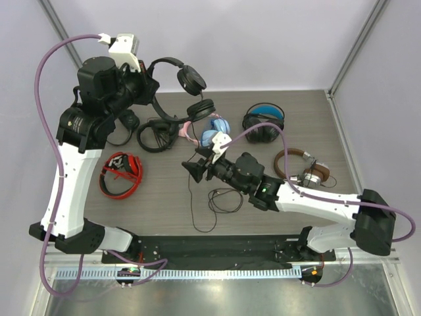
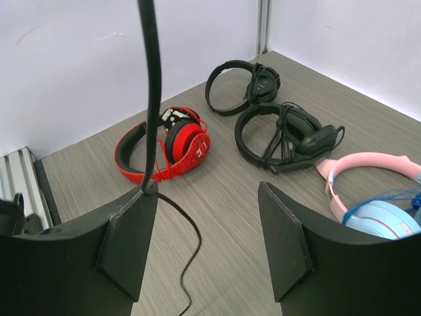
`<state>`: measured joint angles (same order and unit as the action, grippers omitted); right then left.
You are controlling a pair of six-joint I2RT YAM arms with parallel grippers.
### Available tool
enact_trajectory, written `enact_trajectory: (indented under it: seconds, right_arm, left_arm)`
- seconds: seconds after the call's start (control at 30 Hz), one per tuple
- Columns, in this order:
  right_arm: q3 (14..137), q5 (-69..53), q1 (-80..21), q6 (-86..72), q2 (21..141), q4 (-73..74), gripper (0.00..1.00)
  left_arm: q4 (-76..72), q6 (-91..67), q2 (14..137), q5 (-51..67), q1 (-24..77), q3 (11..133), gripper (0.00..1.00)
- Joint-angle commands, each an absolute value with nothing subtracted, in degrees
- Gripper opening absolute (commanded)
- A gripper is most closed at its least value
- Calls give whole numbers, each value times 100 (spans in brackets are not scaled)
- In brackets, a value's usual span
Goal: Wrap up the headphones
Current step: Wrap the headphone cable with the right arm
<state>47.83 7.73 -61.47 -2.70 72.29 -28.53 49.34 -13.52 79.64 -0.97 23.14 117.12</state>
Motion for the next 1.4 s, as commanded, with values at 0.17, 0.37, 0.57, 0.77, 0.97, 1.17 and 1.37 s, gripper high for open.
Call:
enact_trajectory:
  seconds: [0.17,0.37,0.57,0.77,0.97,1.17,1.37]
  right_arm:
    - [5361,1941,-6214,-361,7954,-3691,25]
    - [5520,3136,-6214,-27,7876,-3612,1]
    - [5327,4086,-6214,693,7052,-3709,1]
    - [5185,4430,-6205,1344,6267,-3919,1]
    - [5580,4237,-6214,2714,6389,-4403,1]
    - [6222,3858,-6162,3688,6995,-4490,1]
    - [6714,3183,-5267,3096,7646,-4062,1]
  left_arm:
    - [4623,-1503,7875,-35,2320,12006,0]
    - [4685,-1433,7857,-88,2320,11962,0]
    - [4702,-1310,7849,-377,2320,11866,0]
    - [4667,-1266,7875,-466,2320,11690,0]
    - [4773,-1239,7954,-474,2320,11576,0]
    - [4649,-1371,7857,-238,2329,11320,0]
    - [5062,-1424,8015,597,2320,11776,0]
